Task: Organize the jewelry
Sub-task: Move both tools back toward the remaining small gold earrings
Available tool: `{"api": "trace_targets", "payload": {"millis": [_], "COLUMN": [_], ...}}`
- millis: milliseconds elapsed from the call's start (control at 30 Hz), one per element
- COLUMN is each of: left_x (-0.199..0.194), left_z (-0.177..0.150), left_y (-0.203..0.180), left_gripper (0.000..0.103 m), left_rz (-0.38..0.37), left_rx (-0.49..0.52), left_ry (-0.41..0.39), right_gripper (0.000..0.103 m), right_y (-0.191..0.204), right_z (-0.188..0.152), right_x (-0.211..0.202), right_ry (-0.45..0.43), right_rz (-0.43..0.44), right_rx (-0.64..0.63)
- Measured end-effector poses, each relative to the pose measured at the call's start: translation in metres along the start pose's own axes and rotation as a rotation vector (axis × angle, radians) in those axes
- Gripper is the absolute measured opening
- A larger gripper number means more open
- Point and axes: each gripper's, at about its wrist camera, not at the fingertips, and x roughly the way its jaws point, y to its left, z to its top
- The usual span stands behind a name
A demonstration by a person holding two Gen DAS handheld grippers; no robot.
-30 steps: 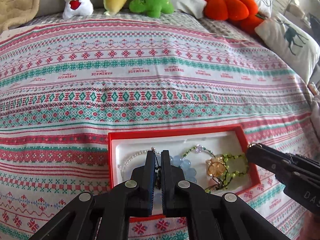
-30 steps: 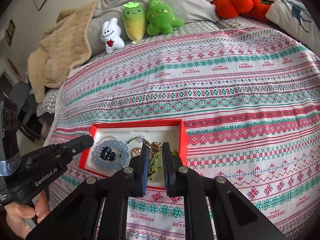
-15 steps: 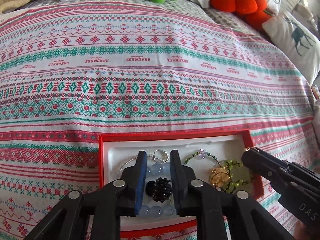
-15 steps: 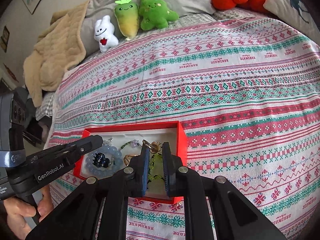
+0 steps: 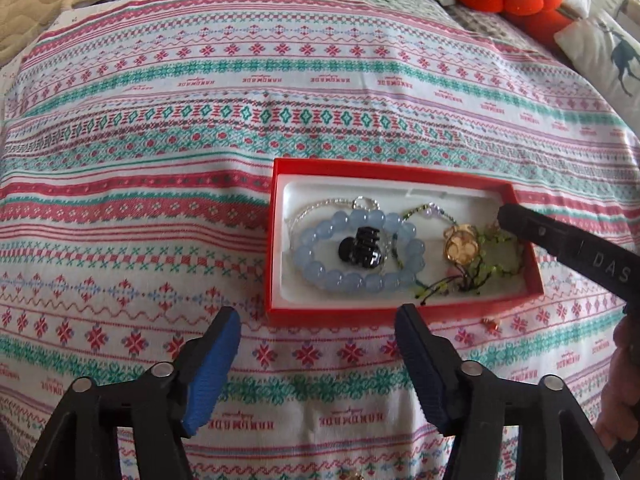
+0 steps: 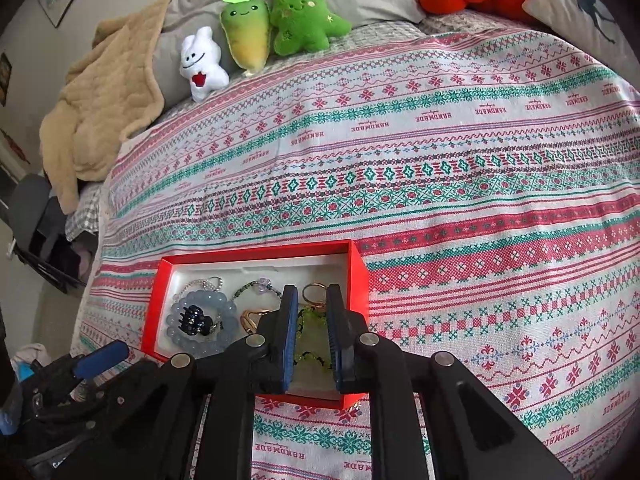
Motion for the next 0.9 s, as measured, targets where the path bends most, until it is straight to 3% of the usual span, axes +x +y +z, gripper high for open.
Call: {"api": "trace_targets", "payload": {"millis": [233, 400, 700, 900], "left_x": [-0.020, -0.029, -0.034, -0.032], "left_z": [-0.028, -0.052, -0.102, -0.124], "left_y": [-0.005, -0.003, 0.007, 0.010], "left_gripper": [0.086, 0.089, 0.091, 0.091], "left_rz": [0.041, 0.061, 0.051, 0.088], "left_rx": [0.006, -0.006, -0.037, 0.024], "left_ry": [-0.002, -0.009, -0.038, -0.047], "right_gripper": [0.051, 0.062, 0.071, 0.071], "right_y": [0.001, 0.003, 0.001, -0.011], "right_z": [-0.013, -0.033, -0.077, -0.099], "right_x": [-0.034, -0.056, -0.072, -0.069], "right_ry": [-0.023, -0.010, 0.035, 0.079], "right_rz": [0.001, -0.026, -0.085, -0.112], "right_rx": [-0.012, -0.045, -0.146, -0.148]}}
